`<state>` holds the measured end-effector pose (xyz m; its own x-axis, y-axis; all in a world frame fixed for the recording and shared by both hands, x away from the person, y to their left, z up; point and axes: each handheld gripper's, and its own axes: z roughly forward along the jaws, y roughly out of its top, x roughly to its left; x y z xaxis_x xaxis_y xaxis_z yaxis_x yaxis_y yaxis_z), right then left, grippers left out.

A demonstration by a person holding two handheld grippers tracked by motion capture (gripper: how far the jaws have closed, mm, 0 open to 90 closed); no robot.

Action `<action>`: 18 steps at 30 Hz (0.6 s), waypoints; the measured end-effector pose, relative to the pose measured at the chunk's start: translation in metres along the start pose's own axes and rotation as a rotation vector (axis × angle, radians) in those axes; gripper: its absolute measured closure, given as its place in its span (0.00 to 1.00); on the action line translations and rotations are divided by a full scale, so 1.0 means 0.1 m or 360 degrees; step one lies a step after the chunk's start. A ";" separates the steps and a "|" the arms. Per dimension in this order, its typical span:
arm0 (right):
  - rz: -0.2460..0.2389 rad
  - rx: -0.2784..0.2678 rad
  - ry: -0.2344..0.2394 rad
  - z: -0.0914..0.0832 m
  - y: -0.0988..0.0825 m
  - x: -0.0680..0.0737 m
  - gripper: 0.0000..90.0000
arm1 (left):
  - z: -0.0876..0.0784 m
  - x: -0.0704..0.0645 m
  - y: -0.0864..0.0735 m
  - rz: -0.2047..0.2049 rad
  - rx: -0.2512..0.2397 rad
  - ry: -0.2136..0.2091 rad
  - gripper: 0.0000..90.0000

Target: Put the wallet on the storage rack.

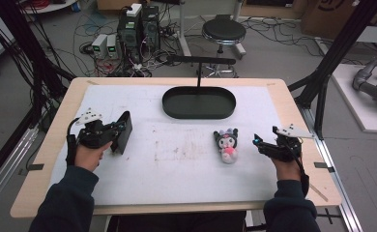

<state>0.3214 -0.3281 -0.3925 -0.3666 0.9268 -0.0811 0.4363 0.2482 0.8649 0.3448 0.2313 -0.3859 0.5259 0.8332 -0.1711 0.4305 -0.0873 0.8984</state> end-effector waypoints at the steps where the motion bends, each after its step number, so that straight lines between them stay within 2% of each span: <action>1: 0.0000 0.0000 0.0000 0.00 0.00 0.00 0.27 | 0.00 0.01 0.00 0.0002 0.0000 0.0009 0.94; 6: -0.0002 0.0001 0.0003 0.00 0.00 0.00 0.27 | -0.01 0.04 -0.01 -0.0029 -0.0019 0.0014 0.93; 10: -0.0007 0.0001 0.0005 0.01 0.00 0.01 0.27 | -0.03 0.05 -0.01 -0.0027 -0.0053 0.0013 0.87; 12: -0.0007 0.0003 0.0008 0.01 0.00 0.01 0.27 | -0.04 0.05 -0.01 0.0001 -0.0086 0.0032 0.68; 13: -0.0007 0.0003 0.0008 0.01 0.00 0.01 0.27 | -0.05 0.05 -0.02 0.0032 -0.0116 0.0054 0.68; 15: -0.0007 0.0004 0.0010 0.01 0.00 0.01 0.27 | -0.06 0.04 -0.03 0.0082 -0.0160 0.0143 0.44; 16: -0.0009 0.0003 0.0011 0.01 0.00 0.01 0.27 | -0.06 0.04 -0.04 0.0094 -0.0166 0.0177 0.38; 17: -0.0009 0.0004 0.0011 0.01 0.00 0.01 0.27 | -0.06 0.03 -0.05 0.0105 -0.0165 0.0201 0.28; 18: -0.0009 0.0004 0.0011 0.01 0.00 0.01 0.27 | -0.05 0.02 -0.06 0.0115 -0.0159 0.0214 0.28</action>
<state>0.3219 -0.3265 -0.3931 -0.3748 0.9234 -0.0823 0.4363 0.2541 0.8632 0.3391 0.2366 -0.3898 0.4473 0.8927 -0.0551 0.3167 -0.1005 0.9432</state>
